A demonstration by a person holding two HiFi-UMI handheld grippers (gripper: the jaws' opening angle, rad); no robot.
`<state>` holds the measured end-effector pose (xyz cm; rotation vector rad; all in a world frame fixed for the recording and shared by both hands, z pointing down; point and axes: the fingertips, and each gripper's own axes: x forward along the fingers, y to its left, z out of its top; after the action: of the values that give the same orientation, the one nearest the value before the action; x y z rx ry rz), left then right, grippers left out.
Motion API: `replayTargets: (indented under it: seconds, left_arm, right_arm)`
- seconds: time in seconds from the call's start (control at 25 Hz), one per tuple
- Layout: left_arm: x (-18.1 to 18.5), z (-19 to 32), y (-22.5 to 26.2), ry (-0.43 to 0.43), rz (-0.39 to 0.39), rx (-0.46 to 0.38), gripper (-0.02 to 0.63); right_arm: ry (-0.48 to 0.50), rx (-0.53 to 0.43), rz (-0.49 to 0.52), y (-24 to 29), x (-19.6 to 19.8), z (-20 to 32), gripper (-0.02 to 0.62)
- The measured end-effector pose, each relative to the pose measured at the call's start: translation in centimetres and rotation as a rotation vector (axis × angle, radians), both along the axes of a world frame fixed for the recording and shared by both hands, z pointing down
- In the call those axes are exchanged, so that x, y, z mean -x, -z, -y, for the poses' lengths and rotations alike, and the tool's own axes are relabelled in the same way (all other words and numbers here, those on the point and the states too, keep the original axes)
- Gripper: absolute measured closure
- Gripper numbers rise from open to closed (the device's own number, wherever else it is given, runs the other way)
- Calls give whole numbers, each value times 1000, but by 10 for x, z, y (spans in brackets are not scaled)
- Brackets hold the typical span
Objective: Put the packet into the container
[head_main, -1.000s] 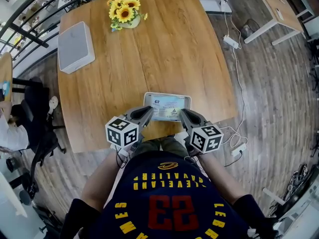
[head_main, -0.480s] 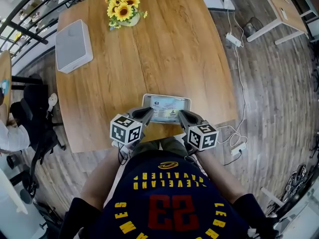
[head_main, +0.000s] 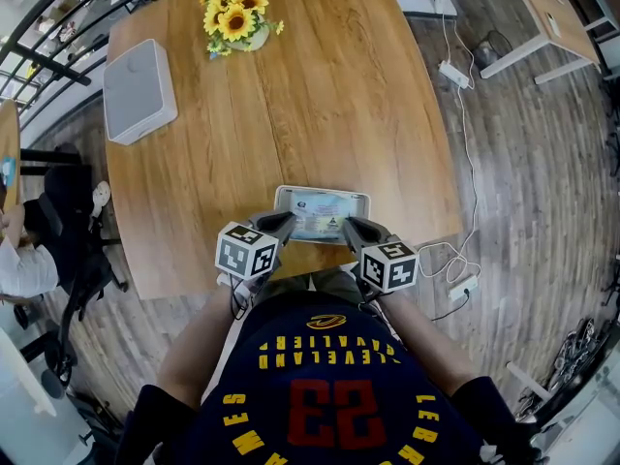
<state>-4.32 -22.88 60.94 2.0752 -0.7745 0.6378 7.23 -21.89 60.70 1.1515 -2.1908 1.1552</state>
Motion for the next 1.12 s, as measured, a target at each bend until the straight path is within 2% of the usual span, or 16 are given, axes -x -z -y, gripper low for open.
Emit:
replayTargets:
  seconds: [0.28, 0.76, 1.04, 1.12]
  left_arm:
    - [-2, -2, -5, -21, 26, 24, 583]
    - [-3, -2, -7, -3, 43, 32, 581]
    - [-4, -3, -6, -20, 84, -8, 579]
    - [-4, -3, -5, -25, 106, -27, 556]
  right_arm:
    - [6, 23, -16, -6, -1, 1, 578]
    - [15, 26, -32, -7, -2, 2, 578]
    - [28, 10, -55, -8, -1, 2, 578]
    - [31, 4, -66, -7, -2, 1, 578]
